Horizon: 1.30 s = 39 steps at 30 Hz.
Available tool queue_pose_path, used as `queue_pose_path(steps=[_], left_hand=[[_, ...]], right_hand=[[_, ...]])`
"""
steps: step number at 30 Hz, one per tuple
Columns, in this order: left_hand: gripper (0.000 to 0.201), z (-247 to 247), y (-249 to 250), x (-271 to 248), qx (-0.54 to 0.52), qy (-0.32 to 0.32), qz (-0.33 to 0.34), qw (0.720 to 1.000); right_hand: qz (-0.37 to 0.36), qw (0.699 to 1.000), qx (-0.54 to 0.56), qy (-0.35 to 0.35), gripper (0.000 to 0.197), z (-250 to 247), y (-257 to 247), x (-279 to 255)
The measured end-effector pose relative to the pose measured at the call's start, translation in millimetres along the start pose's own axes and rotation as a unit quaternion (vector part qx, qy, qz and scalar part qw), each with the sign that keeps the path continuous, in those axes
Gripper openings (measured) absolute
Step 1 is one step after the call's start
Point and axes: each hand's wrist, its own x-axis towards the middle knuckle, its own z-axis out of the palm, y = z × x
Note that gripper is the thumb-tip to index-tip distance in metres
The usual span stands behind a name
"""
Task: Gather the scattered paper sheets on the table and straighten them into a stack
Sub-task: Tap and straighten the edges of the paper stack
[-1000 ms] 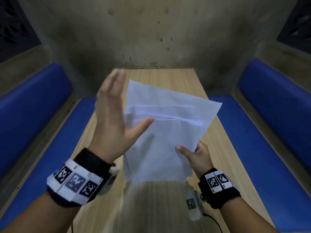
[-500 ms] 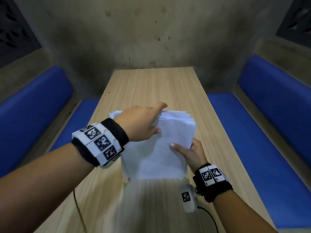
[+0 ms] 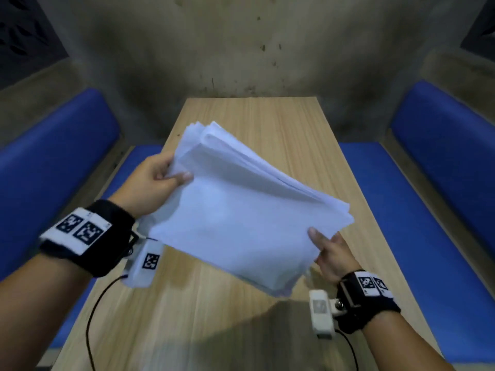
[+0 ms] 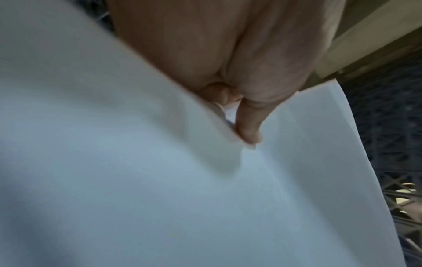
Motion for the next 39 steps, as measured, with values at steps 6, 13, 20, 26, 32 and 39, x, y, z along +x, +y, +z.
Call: queue_pose_path(steps=[6,13,20,26,32,39], left_hand=[[0.026,41,-58,-56,-0.139,0.155,-0.036,0.977],[0.033,97,-96,-98,-0.091,0.266,-0.027,0.959],[0.072,107,-123,-94,-0.027,0.294,-0.027,0.955],[0.049,80,-117,-73,0.195,0.255,0.079,0.944],[0.048,69,-122,-74,0.215,0.225,0.059,0.948],[0.031,61,-121,-68,0.258,0.215,0.078,0.939]], right_hand=[[-0.202,0.96,-0.191,0.036,0.028,48,-43,-9],[-0.279,0.928,-0.243,0.042,0.036,53,-9,-33],[-0.261,0.886,-0.377,0.074,0.074,36,20,-32],[-0.363,0.762,-0.536,0.033,0.063,31,6,-19],[-0.393,0.731,-0.556,0.043,0.052,27,3,-16],[-0.399,0.729,-0.555,0.041,0.051,27,3,-17]])
